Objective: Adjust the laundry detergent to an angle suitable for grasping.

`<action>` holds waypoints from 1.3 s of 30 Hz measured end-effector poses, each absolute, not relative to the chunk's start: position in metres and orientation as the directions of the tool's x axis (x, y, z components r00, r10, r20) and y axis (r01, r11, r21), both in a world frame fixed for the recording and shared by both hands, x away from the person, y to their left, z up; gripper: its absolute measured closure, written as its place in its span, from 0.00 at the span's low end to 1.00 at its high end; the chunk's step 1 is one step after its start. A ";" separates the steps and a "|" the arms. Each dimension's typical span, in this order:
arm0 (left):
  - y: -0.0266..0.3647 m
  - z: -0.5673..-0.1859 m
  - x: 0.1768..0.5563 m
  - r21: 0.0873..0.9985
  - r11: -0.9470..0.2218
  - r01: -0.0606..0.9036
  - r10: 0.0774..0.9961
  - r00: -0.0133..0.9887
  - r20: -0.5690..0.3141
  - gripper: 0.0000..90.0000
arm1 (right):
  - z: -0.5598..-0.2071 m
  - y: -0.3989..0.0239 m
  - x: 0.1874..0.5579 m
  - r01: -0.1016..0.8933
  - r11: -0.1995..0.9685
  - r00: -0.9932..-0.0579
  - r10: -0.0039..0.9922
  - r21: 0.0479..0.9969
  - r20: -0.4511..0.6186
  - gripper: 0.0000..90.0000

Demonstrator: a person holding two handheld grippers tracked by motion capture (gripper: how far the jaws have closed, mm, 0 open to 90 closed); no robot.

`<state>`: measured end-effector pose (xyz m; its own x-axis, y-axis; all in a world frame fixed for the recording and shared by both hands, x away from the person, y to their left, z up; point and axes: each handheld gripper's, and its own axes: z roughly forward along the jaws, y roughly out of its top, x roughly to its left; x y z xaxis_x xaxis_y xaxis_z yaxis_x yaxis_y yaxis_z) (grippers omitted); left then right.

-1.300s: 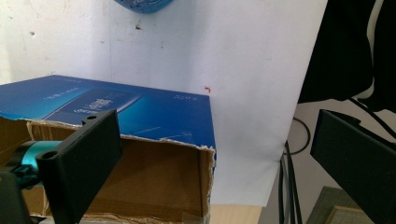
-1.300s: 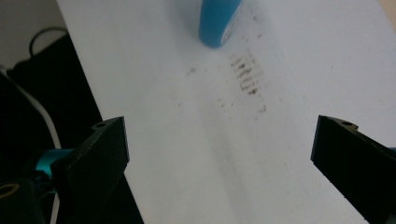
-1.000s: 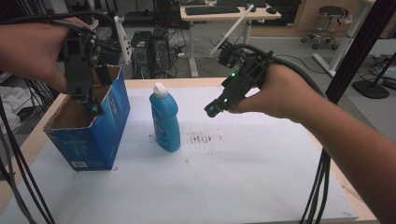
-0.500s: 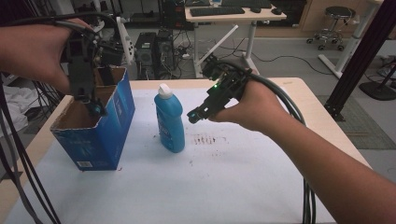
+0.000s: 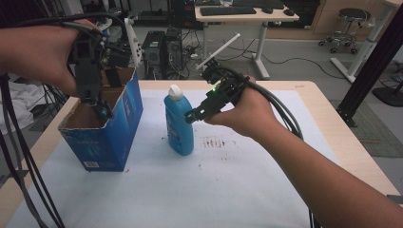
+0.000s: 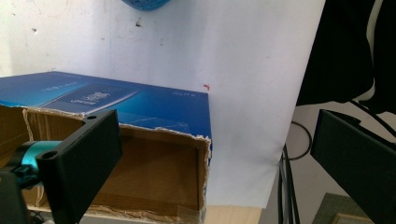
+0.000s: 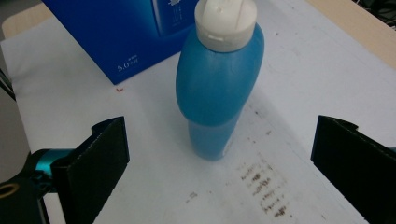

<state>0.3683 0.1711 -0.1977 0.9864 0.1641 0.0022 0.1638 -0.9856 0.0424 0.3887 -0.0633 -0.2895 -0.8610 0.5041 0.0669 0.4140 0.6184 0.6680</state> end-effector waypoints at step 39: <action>0.170 -0.205 0.368 0.036 -0.986 0.165 0.165 0.986 -0.004 0.02 | -0.339 -0.010 0.409 0.474 0.489 -0.783 0.615 0.732 0.096 0.04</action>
